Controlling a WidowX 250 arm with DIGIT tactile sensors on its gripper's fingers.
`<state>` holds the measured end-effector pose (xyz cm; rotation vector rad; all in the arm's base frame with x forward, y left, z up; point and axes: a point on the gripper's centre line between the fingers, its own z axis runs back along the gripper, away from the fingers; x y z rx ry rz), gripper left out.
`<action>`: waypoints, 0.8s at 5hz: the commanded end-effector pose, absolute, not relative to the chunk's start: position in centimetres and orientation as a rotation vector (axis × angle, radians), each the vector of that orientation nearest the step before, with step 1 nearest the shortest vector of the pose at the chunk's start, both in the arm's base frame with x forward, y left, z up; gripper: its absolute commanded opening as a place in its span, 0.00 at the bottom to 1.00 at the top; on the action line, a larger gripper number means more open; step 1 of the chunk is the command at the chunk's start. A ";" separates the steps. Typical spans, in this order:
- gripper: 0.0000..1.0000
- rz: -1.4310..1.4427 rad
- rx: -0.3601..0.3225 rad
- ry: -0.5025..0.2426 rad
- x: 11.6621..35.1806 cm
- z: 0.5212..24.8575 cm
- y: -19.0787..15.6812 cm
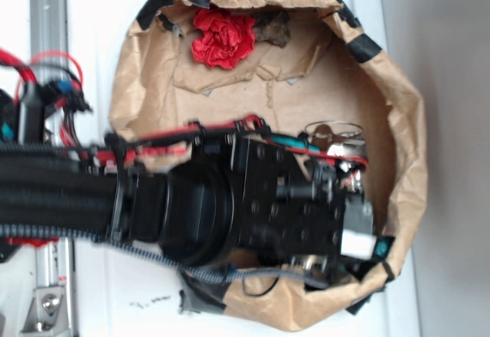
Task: Grab the blue cloth.
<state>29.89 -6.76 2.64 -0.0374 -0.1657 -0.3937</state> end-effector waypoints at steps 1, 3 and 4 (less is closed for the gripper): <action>0.00 -0.199 -0.015 -0.329 31.0 10.3 -1.9; 0.00 -0.074 -0.029 -0.237 27.5 18.5 1.1; 0.00 0.035 -0.012 -0.117 26.6 20.1 1.0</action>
